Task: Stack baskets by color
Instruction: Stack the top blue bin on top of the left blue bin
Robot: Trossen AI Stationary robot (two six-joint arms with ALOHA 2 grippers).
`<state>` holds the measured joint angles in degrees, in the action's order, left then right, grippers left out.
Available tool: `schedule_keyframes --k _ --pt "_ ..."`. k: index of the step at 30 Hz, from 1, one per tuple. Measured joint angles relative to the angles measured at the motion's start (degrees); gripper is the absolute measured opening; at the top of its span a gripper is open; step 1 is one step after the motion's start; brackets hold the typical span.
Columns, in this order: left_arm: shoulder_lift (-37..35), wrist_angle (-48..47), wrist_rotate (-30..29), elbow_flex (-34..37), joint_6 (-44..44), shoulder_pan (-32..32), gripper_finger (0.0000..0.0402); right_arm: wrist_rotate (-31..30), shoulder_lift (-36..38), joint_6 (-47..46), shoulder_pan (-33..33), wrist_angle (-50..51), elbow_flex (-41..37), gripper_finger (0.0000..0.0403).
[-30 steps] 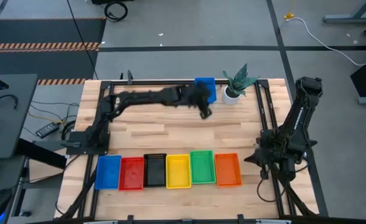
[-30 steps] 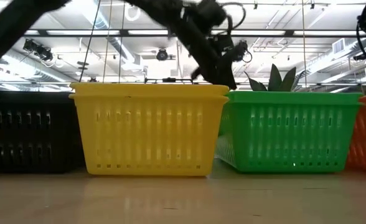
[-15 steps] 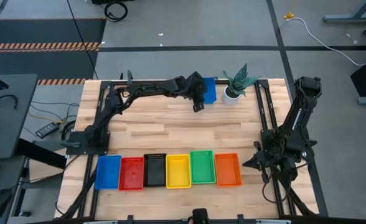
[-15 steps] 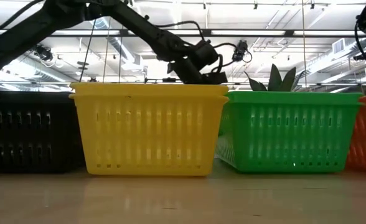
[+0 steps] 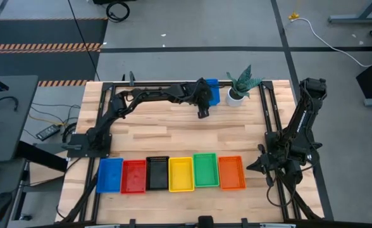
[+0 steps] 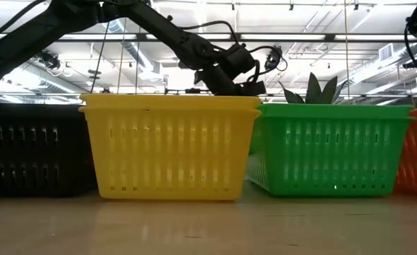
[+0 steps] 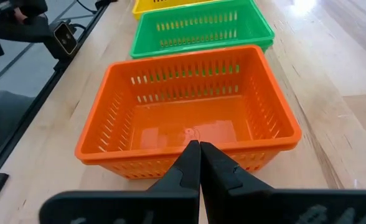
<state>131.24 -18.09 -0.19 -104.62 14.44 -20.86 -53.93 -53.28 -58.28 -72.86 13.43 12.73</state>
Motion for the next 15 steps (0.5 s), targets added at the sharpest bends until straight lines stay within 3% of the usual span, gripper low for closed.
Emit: schedule_keyframes --k 15 --pt "3.2 1.9 -0.2 0.0 13.1 0.5 0.0140 1.2 0.0 0.1 -0.1 -0.4 0.0 0.0007"
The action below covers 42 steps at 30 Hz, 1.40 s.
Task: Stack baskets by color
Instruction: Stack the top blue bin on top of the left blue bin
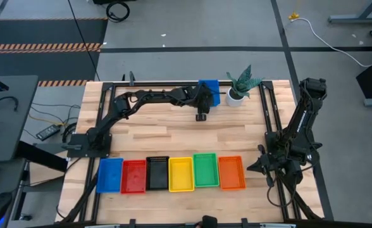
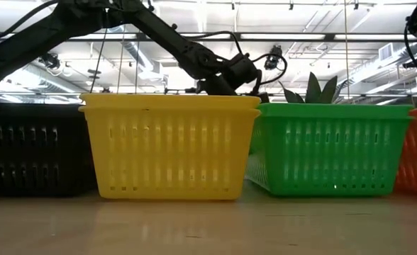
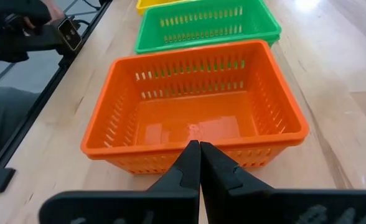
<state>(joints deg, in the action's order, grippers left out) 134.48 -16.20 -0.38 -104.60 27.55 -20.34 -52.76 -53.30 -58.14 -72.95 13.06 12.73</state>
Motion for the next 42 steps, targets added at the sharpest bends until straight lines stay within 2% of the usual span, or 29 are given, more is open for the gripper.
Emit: schedule_keyframes --k 3,9,13,18,22,25,30,36,39,42 --pt "0.0 0.5 0.0 0.0 -0.3 -0.1 0.0111 0.2 0.0 0.3 0.0 -0.1 0.0 0.0007" --pt "0.0 0.6 0.0 0.0 -1.4 -0.1 0.0018 0.2 0.0 1.3 0.0 -0.2 0.0 0.0007" --pt "-0.8 -0.9 -1.0 0.0 -1.6 0.9 0.0016 0.5 0.0 1.3 0.0 -0.2 0.0 0.0007" --pt "-6.1 -6.1 -11.7 0.0 3.2 4.7 0.0014 0.6 0.0 1.3 0.0 -0.2 0.0 0.0007" --pt "-11.9 -14.6 -16.9 -0.1 4.8 9.0 0.0014 0.8 0.0 1.4 0.0 -0.4 0.0 0.0007" --pt "-15.9 -23.2 -20.2 -0.1 3.0 13.7 0.0014 0.9 0.0 1.6 0.0 -0.5 0.0 0.0007" --pt "-21.7 -40.1 -21.7 -0.1 -8.9 23.8 0.0014 0.7 0.0 2.8 0.0 -1.1 0.0 0.0007" --pt "-25.5 -63.5 -21.8 -0.1 -33.6 36.2 0.0014 -0.2 0.0 3.8 0.0 -1.0 0.0 0.0007" --pt "-26.0 -71.7 -18.6 0.0 -44.2 42.6 0.0014 -0.3 0.0 5.2 0.1 -1.2 0.0 0.0007" --pt "-25.9 -73.8 -13.6 0.0 -52.5 48.6 0.0014 -1.1 0.0 5.8 0.1 -1.4 0.0 0.0007"
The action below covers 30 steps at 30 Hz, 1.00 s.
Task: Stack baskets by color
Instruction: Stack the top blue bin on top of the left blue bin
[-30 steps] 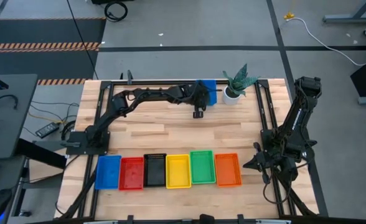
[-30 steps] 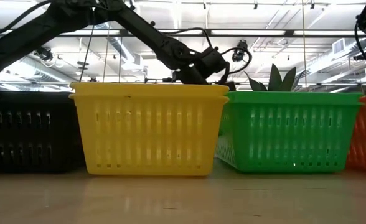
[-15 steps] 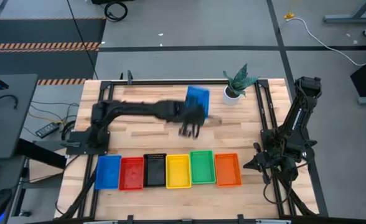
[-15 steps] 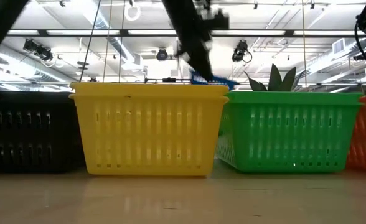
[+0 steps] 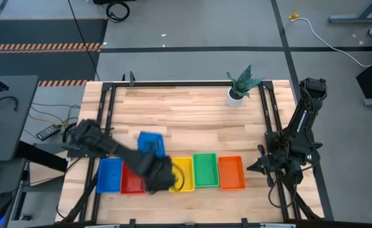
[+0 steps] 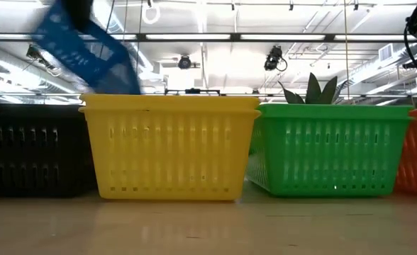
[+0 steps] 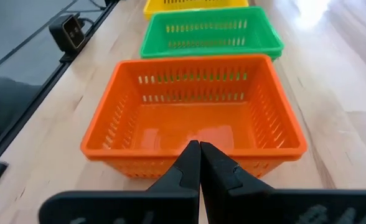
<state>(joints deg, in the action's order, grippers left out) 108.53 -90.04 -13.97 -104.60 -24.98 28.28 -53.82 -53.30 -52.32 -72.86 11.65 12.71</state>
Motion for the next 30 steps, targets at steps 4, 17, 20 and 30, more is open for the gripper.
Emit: schedule_keyframes --k 4,17,20,30 --pt "0.0 0.0 3.9 0.0 -9.4 7.5 0.0014 -1.1 0.0 0.0 0.0 -0.1 0.0 0.0007" --pt "-1.7 0.1 16.1 3.7 -31.2 25.6 0.0013 -2.7 0.0 1.7 1.2 0.0 0.0 0.0007" --pt "-1.5 0.0 21.5 7.4 -31.5 27.5 0.0013 -3.2 0.0 2.5 2.2 0.0 0.0 0.0007" --pt "-1.5 -0.3 21.7 14.6 -31.3 29.5 0.0015 -3.1 0.0 3.0 4.9 0.0 0.0 0.0007"
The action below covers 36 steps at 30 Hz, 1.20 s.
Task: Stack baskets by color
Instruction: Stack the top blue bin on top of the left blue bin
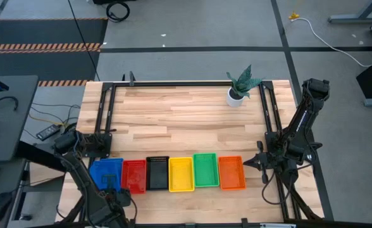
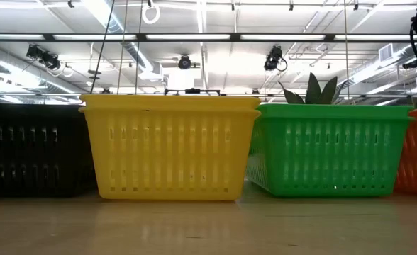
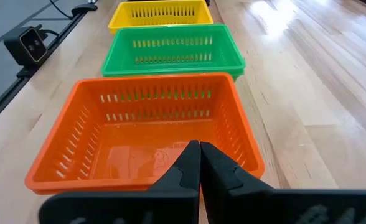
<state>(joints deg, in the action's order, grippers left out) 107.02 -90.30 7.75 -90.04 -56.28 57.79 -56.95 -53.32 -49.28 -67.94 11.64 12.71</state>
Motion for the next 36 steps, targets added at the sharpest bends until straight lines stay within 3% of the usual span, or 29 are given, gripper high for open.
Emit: schedule_keyframes --k 7,15,22,25,36 --pt "-0.3 0.2 -0.2 0.0 0.2 -0.5 0.0013 0.0 0.0 0.0 0.2 0.0 0.0 0.0007" --pt "-1.0 0.3 3.5 -1.1 0.1 -2.7 0.0013 0.0 0.0 0.0 0.2 0.0 0.0 0.0007" --pt "-2.3 0.3 -4.7 -3.7 1.9 -4.3 0.0013 0.0 0.0 0.0 0.2 0.0 0.0 0.0007" --pt "-4.2 0.2 -6.9 -1.5 2.7 -3.4 0.0013 0.0 0.0 0.0 0.2 -0.1 0.0 0.0007" --pt "-5.1 0.2 -5.7 10.8 1.5 -1.9 0.0017 0.1 0.0 0.0 0.2 -0.3 0.0 0.0007"
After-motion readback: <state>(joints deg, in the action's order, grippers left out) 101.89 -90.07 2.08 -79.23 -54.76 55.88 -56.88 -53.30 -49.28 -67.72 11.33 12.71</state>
